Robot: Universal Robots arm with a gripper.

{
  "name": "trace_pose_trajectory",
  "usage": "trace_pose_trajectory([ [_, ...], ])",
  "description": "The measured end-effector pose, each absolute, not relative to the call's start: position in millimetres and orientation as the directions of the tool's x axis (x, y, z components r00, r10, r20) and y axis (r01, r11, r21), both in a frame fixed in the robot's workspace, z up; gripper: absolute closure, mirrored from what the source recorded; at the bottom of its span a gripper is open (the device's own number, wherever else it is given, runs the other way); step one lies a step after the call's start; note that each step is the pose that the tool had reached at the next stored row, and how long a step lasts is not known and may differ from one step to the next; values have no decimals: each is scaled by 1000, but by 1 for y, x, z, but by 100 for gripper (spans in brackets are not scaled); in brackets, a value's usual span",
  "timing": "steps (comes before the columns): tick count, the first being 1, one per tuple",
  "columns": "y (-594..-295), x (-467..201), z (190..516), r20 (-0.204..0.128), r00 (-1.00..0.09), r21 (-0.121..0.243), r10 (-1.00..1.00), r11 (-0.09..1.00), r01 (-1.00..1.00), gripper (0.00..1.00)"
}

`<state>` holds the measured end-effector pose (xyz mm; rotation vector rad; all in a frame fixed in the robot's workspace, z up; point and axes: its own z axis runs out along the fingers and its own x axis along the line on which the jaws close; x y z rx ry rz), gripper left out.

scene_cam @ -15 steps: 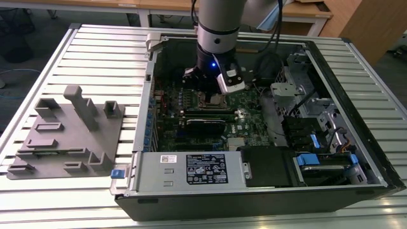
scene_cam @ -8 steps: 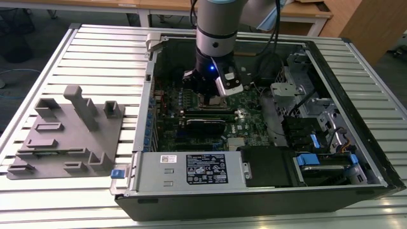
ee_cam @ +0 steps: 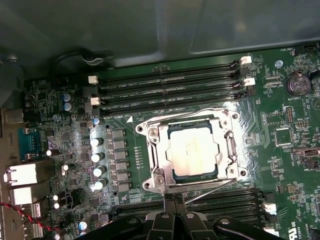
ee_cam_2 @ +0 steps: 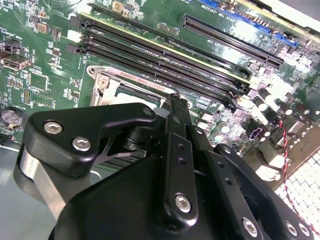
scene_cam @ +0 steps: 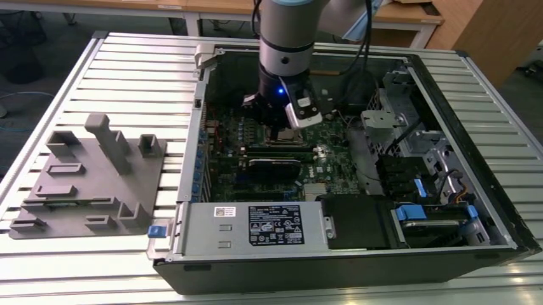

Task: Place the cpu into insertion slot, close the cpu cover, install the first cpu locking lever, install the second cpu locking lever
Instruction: 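Install the second cpu locking lever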

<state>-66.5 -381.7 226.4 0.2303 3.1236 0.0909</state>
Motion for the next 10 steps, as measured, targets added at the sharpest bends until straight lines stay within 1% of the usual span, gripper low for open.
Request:
trace_pose_trajectory([
  [10, -382, -69, 226, -4, -989, 58, 147, 988, 146, 89],
])
